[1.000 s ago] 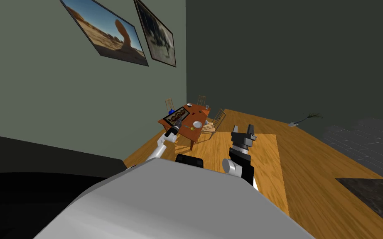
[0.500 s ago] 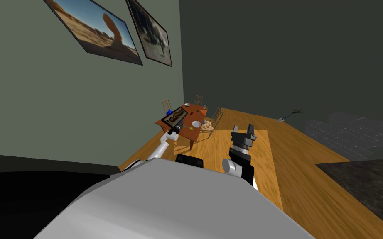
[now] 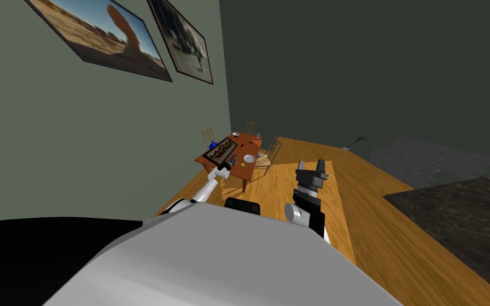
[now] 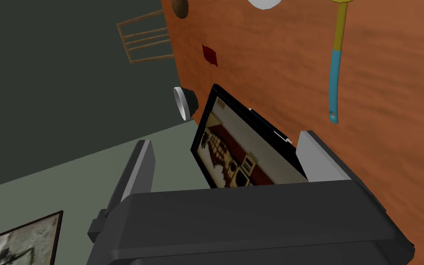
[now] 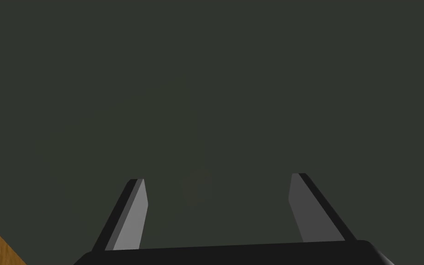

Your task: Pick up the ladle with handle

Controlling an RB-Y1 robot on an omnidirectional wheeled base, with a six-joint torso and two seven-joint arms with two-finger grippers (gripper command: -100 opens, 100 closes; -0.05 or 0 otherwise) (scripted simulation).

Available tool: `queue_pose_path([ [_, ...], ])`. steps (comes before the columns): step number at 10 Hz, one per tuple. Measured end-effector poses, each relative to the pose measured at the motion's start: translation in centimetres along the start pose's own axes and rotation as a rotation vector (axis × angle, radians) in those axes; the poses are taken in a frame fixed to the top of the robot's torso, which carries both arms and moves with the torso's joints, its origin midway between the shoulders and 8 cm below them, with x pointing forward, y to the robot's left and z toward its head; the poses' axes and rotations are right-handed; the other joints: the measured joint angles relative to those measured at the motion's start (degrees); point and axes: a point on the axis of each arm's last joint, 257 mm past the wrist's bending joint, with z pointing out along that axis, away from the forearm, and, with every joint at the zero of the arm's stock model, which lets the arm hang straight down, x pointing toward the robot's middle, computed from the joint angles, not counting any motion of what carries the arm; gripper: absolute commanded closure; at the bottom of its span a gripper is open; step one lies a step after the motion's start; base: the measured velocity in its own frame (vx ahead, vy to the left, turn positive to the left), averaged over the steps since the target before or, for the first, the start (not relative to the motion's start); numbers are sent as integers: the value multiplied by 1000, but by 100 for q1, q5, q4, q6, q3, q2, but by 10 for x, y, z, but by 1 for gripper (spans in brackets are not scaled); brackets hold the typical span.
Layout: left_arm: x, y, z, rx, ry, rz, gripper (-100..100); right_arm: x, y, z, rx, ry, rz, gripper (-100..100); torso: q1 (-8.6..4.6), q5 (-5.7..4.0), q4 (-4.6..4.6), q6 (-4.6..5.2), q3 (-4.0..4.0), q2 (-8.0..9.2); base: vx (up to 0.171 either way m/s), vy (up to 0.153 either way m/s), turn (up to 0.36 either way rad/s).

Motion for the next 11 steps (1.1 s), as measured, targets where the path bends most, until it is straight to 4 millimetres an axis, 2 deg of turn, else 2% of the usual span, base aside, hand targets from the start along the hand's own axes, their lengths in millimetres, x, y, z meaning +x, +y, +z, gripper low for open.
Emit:
queue_pose_path([
  [2, 2, 11, 8, -57, 9, 11, -100, 0, 0, 0, 0, 0, 0, 0, -7, -1, 0, -1, -2, -3, 14, 43, -99],
  [7, 8, 55, 22, -209, 23, 34, -100, 0, 0, 0, 0, 0, 0, 0, -9, -2, -2, -1, -5, -8, 21, 43, -148],
  [11, 11, 90, 23, -337, 33, 51, -100, 0, 0, 0, 0, 0, 0, 0, -13, -3, -2, -6, -6, -11, 36, 39, -140],
])
